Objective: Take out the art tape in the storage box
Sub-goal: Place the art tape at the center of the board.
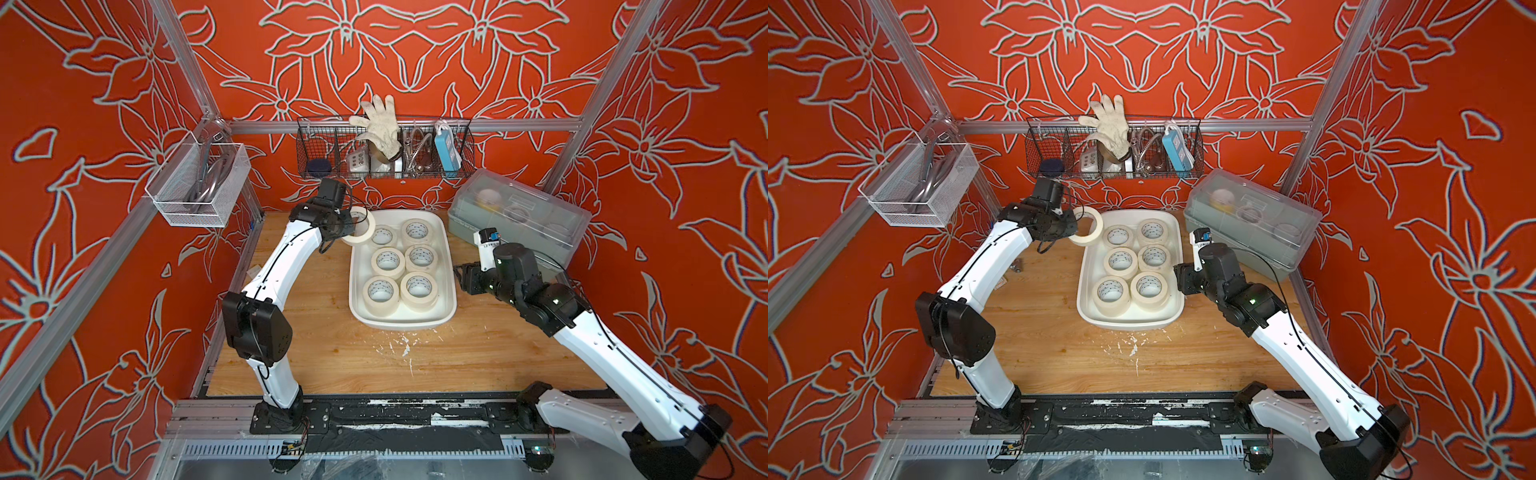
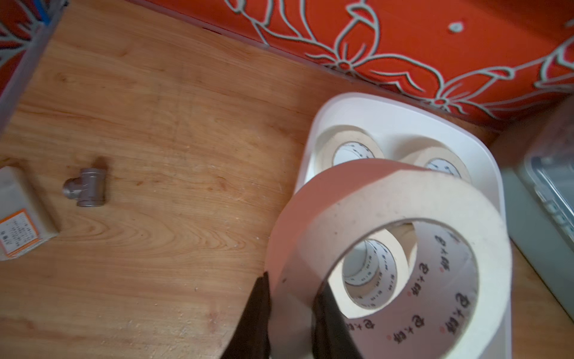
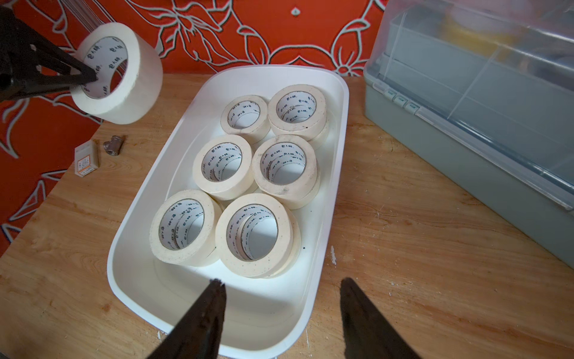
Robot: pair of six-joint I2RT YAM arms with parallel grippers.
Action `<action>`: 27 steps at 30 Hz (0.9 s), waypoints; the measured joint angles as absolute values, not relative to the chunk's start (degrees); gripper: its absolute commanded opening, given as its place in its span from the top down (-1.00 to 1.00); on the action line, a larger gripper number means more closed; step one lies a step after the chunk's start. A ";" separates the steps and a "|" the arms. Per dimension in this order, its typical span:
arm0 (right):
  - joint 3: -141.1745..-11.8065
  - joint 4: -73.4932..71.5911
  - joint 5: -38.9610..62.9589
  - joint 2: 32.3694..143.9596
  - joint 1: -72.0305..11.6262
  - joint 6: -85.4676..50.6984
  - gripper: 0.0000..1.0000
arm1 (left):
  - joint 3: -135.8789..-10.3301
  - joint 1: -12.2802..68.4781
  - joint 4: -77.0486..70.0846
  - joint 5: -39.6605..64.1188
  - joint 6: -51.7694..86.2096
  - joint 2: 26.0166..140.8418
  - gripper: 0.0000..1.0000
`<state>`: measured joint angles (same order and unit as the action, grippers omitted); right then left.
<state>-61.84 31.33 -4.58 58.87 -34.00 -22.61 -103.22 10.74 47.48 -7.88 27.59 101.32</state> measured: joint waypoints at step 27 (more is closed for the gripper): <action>-58.96 35.24 -3.53 56.93 -31.38 -21.71 -0.24 | -97.47 1.89 39.46 -4.84 38.98 120.05 1.00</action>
